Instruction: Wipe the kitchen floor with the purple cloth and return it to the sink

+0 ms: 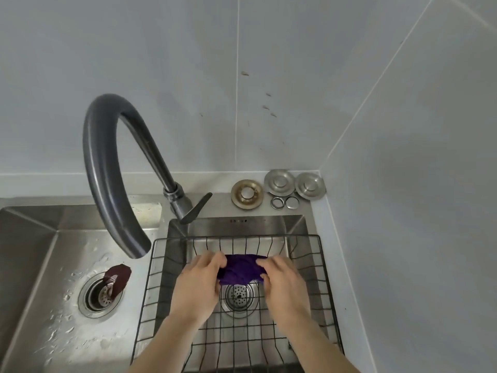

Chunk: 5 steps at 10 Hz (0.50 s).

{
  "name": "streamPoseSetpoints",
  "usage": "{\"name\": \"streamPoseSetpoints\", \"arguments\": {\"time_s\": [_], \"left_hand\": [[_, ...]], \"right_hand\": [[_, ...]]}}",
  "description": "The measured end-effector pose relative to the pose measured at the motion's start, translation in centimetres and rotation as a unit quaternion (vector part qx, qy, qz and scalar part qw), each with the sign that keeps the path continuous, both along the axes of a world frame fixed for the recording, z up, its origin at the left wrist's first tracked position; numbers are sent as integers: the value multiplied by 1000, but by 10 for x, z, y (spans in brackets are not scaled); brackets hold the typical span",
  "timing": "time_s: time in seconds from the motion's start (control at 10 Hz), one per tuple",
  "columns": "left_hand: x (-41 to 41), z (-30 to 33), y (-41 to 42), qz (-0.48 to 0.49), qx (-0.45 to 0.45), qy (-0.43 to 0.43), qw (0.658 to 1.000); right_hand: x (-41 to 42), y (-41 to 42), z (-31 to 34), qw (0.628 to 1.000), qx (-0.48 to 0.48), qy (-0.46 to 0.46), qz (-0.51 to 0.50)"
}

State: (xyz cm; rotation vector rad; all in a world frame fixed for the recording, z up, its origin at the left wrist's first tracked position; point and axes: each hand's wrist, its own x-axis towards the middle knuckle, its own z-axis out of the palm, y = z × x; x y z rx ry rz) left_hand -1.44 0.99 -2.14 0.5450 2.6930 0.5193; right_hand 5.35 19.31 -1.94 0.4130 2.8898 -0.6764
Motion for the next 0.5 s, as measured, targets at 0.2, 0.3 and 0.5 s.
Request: {"name": "streamPoseSetpoints", "arguments": {"time_s": [0.2, 0.3, 0.5], "left_hand": [[14, -22, -9, -50, -48, -19, 997], [16, -22, -13, -67, -61, -27, 996], [22, 2, -22, -59, -68, 4, 996]], "right_hand": [[16, -6, -28, 994, 38, -74, 68], [20, -6, -32, 992, 57, -87, 67], [25, -5, -6, 995, 46, -76, 42]]}}
